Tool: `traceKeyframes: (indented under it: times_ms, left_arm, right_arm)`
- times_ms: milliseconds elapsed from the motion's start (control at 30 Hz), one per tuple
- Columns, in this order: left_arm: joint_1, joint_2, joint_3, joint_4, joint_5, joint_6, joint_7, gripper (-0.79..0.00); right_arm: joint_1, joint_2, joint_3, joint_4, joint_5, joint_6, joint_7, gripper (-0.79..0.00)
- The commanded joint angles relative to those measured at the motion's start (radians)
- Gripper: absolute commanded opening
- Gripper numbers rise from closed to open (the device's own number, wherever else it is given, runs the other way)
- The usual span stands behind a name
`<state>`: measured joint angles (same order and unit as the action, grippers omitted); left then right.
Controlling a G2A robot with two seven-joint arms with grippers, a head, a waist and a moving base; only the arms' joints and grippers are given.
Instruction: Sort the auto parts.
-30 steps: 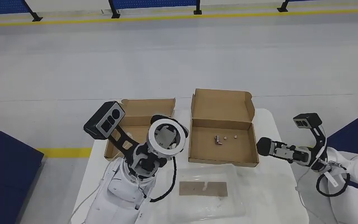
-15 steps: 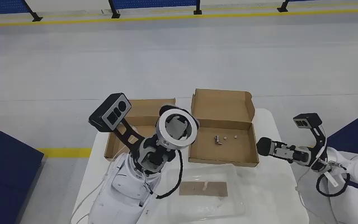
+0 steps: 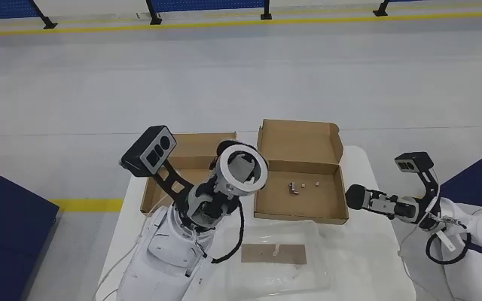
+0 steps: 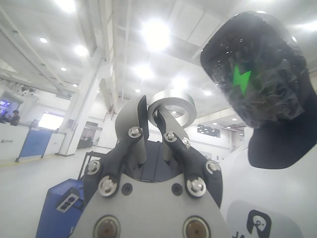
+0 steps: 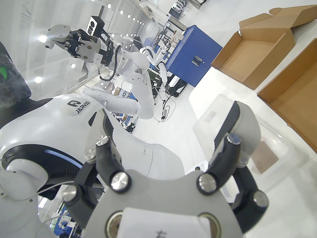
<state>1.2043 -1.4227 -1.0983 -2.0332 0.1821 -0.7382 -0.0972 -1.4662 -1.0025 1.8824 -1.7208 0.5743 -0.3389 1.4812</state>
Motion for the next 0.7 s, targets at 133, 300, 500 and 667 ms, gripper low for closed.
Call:
traceKeyframes:
  times_ms: [133,300,500,667]
  left_arm:
    - [0.111,0.030,-0.133,0.014,0.091,0.101,-0.143,-0.785]
    - [0.200,0.056,-0.235,0.006,0.171,0.189,-0.294,-0.785]
    - [0.252,0.071,-0.286,-0.015,0.230,0.236,-0.352,-0.785]
    - [0.252,0.071,-0.286,-0.015,0.230,0.236,-0.352,-0.785]
  right_arm:
    - [0.000,0.000,0.000,0.000,0.000,0.000,0.000,0.000]
    - [0.000,0.000,0.000,0.000,0.000,0.000,0.000,0.000]
    - [0.000,0.000,0.000,0.000,0.000,0.000,0.000,0.000]
    - [0.000,0.000,0.000,0.000,0.000,0.000,0.000,0.000]
